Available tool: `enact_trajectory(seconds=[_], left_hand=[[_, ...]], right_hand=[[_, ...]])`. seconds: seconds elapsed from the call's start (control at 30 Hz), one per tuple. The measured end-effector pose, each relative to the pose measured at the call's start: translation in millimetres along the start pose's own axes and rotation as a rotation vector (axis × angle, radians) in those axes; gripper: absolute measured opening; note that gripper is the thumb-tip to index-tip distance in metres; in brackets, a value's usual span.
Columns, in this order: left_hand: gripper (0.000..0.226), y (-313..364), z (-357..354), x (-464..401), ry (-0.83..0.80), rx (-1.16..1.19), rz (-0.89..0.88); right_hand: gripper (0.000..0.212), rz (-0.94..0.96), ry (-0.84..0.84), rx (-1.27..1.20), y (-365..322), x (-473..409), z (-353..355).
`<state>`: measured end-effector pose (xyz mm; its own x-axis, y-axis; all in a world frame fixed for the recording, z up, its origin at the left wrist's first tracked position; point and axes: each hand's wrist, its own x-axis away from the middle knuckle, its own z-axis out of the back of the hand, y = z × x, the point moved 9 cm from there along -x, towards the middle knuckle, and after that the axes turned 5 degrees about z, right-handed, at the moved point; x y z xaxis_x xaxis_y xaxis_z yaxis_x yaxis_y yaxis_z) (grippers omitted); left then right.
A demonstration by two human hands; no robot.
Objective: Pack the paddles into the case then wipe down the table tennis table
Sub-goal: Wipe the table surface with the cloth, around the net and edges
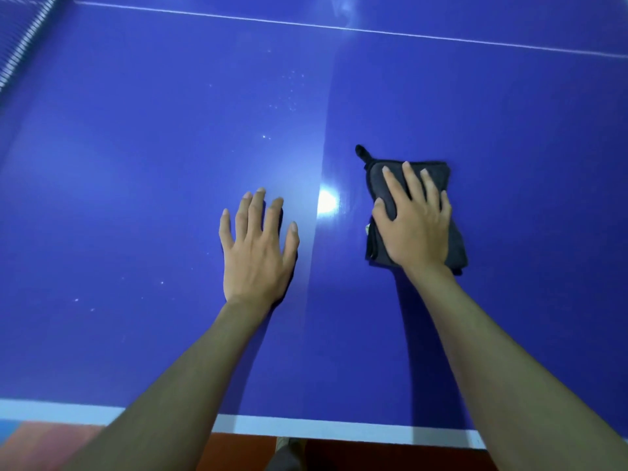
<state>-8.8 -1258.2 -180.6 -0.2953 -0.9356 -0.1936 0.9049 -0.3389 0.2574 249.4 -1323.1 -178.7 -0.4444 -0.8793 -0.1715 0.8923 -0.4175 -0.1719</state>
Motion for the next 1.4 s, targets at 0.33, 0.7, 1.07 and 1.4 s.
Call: enact_trajectory(seconds=[0.33, 0.7, 1.07, 1.4], left_hand=[[0.04, 8.1, 7.4, 1.9, 0.076, 0.03, -0.049], [0.033, 26.8, 29.5, 40.9, 0.192, -0.015, -0.015], [0.035, 28.7, 12.0, 50.2, 0.051, 0.048, 0.071], [0.04, 27.1, 5.8, 48.4, -0.036, 0.042, 0.093]], right_hand=[[0.061, 0.002, -0.004, 0.0, 1.2, 38.3, 2.8], [0.062, 0.024, -0.074, 0.003, 0.9, 241.1, 29.2], [0.063, 0.017, -0.072, 0.043, 31.7, 181.4, 27.3], [0.06, -0.065, -0.003, 0.06, 70.2, 26.9, 11.5]])
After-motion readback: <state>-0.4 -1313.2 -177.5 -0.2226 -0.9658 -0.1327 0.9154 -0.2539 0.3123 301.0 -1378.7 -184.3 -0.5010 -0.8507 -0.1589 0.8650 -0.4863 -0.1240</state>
